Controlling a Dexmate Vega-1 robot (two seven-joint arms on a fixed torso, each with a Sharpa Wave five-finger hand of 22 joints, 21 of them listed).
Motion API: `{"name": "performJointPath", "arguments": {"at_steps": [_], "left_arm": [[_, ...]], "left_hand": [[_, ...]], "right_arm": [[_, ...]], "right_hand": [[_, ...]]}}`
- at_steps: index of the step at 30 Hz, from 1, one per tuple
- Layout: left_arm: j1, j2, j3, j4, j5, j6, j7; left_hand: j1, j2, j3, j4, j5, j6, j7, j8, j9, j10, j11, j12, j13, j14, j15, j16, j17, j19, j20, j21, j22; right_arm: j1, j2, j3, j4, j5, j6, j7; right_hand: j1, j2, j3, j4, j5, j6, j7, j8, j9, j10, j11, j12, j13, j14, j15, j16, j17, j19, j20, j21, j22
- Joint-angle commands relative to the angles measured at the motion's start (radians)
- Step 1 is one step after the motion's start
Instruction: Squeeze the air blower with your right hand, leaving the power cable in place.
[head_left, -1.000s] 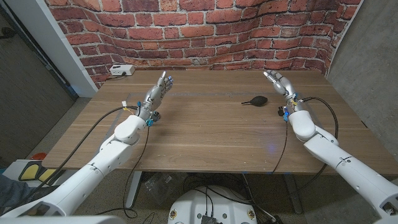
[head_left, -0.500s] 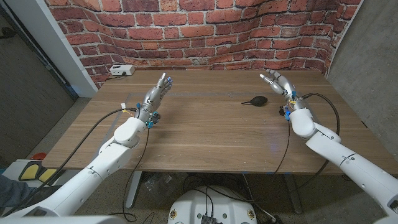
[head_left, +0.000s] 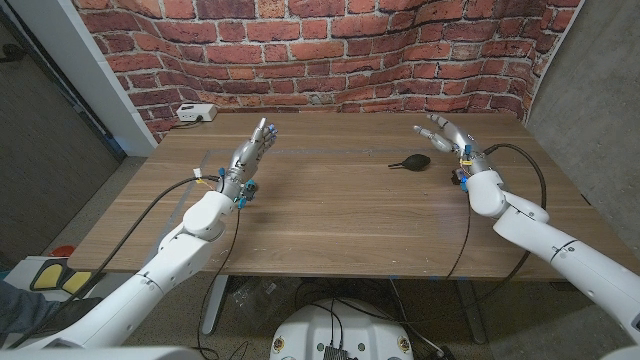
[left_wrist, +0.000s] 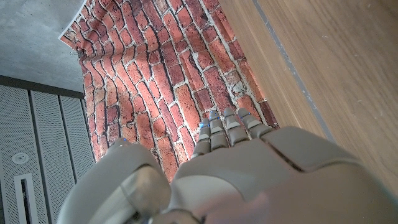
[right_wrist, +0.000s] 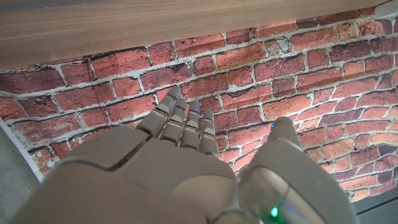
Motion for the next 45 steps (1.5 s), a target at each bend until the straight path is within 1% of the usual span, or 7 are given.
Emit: {"name": "performJointPath", "arguments": {"at_steps": [1,15,16,17,19,28,45], "left_arm": [[0.015,-0.014,-0.006,0.010,-0.011,-0.019,0.002],[0.010,-0.023,-0.002,0.020,-0.014,-0.019,-0.002],[0.010,-0.024,-0.002,0.020,-0.016,-0.021,-0.003],[0.009,-0.024,-0.001,0.021,-0.016,-0.022,-0.004],[0.008,-0.024,-0.001,0.020,-0.015,-0.022,-0.004],[0.014,-0.026,-0.003,0.011,-0.018,-0.016,0.004],[0.026,-0.038,-0.007,0.009,-0.045,-0.014,0.005]], "left_hand": [[0.007,0.009,0.000,-0.005,-0.004,0.013,0.001,0.007,0.002,0.012,0.000,0.004,0.002,0.015,-0.001,0.002,0.003,0.009,-0.002,-0.002,0.003],[0.014,0.014,0.001,-0.007,-0.007,0.019,0.000,0.005,0.002,0.019,0.002,0.003,0.002,0.021,-0.002,0.001,0.003,0.013,0.001,-0.005,0.003],[0.014,0.014,0.001,-0.007,-0.008,0.019,-0.001,0.005,0.002,0.019,0.002,0.003,0.002,0.021,-0.001,0.001,0.003,0.013,0.001,-0.005,0.003],[0.014,0.015,0.001,-0.007,-0.008,0.019,-0.001,0.004,0.002,0.019,0.002,0.003,0.002,0.021,-0.001,0.000,0.003,0.013,0.001,-0.006,0.003],[0.015,0.016,0.001,-0.008,-0.008,0.019,-0.001,0.004,0.002,0.019,0.002,0.003,0.002,0.021,-0.002,0.000,0.003,0.013,0.001,-0.006,0.003],[0.019,0.019,0.003,-0.008,-0.010,0.021,-0.001,0.002,0.002,0.021,0.000,0.001,0.003,0.024,-0.002,-0.001,0.003,0.014,0.002,-0.009,0.003],[0.020,0.026,0.001,-0.007,-0.015,0.030,0.002,0.000,0.002,0.022,0.003,-0.003,0.003,0.024,0.001,-0.005,0.004,0.006,0.001,-0.019,0.004]], "right_arm": [[0.034,-0.045,-0.045,-0.052,-0.077,-0.117,0.062],[0.063,-0.085,-0.077,-0.141,-0.101,-0.265,0.199],[0.066,-0.087,-0.081,-0.144,-0.105,-0.272,0.204],[0.069,-0.087,-0.085,-0.146,-0.110,-0.280,0.208],[0.076,-0.089,-0.094,-0.149,-0.120,-0.295,0.222],[0.107,-0.099,-0.119,-0.176,-0.137,-0.363,0.297],[0.184,-0.112,-0.199,-0.201,-0.218,-0.471,0.447]], "right_hand": [[0.011,0.001,0.006,-0.005,-0.003,-0.006,0.002,-0.003,0.002,-0.008,0.001,-0.002,0.005,-0.006,-0.001,-0.002,0.002,-0.002,-0.029,-0.002,0.003],[0.024,0.003,0.011,-0.010,-0.004,-0.017,0.006,-0.007,0.002,-0.022,0.007,-0.008,0.005,-0.016,0.001,-0.004,0.002,-0.007,-0.027,-0.007,0.003],[0.029,0.003,0.013,-0.012,-0.005,0.010,-0.004,0.004,0.004,-0.023,0.008,-0.009,0.005,-0.017,0.000,-0.003,0.003,-0.007,-0.027,-0.008,0.004],[0.033,0.004,0.014,-0.013,-0.005,0.023,-0.004,0.009,0.005,-0.022,0.009,-0.008,0.005,-0.017,0.000,-0.003,0.003,-0.007,-0.027,-0.009,0.004],[0.036,0.005,0.016,-0.014,-0.004,0.027,-0.003,0.011,0.006,-0.019,0.008,-0.007,0.005,-0.017,0.000,-0.002,0.003,-0.006,-0.026,-0.009,0.004],[0.050,-0.003,0.018,-0.021,-0.002,-0.022,0.010,-0.008,0.007,-0.020,0.009,-0.008,0.006,-0.016,0.000,0.000,0.003,-0.006,-0.025,-0.011,0.004],[0.103,-0.003,0.037,-0.037,0.002,-0.046,0.019,-0.011,0.007,-0.047,0.012,-0.017,0.006,-0.040,0.001,-0.005,0.003,-0.021,-0.022,-0.021,0.002]]}}
